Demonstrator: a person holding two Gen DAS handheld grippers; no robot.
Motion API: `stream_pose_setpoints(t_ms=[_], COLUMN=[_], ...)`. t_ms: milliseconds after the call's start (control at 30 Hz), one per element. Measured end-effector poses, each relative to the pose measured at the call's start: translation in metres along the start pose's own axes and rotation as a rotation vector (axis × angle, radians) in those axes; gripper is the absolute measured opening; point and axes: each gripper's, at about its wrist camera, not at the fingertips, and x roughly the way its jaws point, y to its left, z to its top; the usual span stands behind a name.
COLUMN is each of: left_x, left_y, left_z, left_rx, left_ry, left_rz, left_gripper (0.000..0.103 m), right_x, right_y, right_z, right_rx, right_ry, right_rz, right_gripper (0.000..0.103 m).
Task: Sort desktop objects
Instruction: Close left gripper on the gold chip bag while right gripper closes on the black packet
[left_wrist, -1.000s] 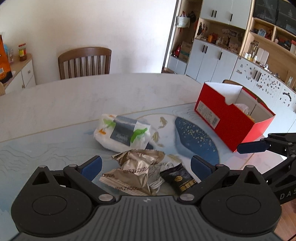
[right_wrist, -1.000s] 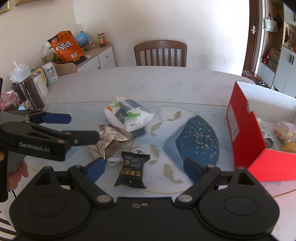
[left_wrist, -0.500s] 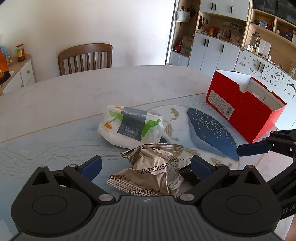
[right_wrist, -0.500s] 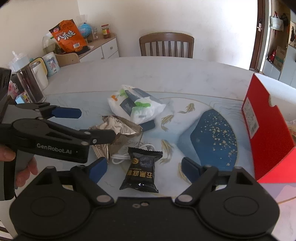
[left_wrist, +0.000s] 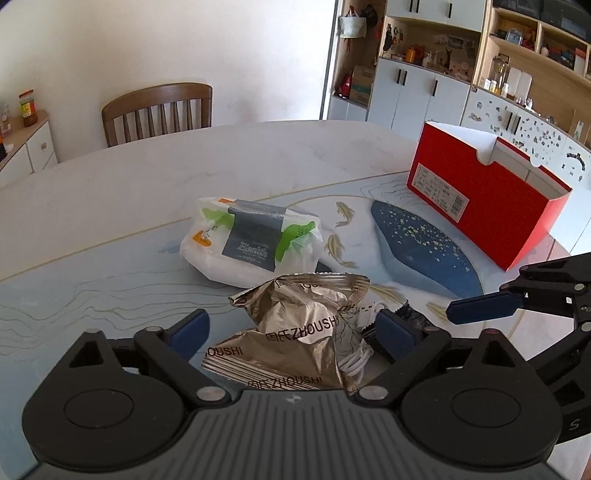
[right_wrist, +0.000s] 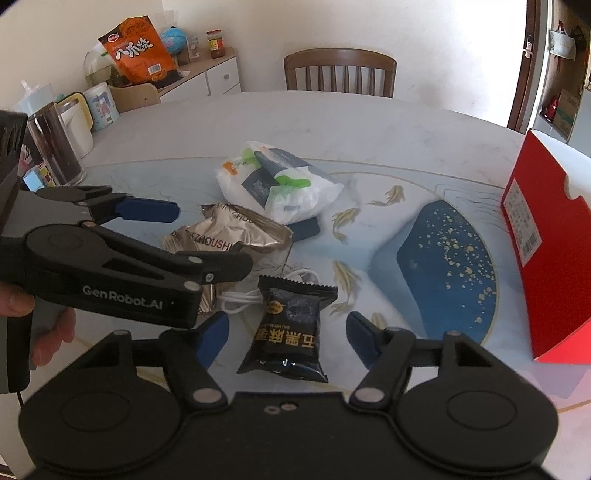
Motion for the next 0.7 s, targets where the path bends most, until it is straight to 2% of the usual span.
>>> stream_pose_setpoints(t_ms=[100, 433, 700], left_x=[0.003, 0.01, 0.013], left_y=[-0.001, -0.002, -0.001], left_z=[0.0, 0.0, -0.001], left_rx=[0.011, 0.036, 0.05], left_ry=[0.007, 0.012, 0.02], left_rz=[-0.004, 0.009, 0.032], left_gripper=[0.087, 0.076, 0.061], right_x=[0.003, 0.011, 0.013], right_y=[0.001, 0.0, -0.003], right_z=[0.001, 0.001, 0.0], right_rx=[-0.003, 0.0, 0.007], right_ry=[0.003, 0.015, 0.023], right_rz=[0.0, -0.004, -0.008], right_gripper=[0.065, 0.056, 0.046])
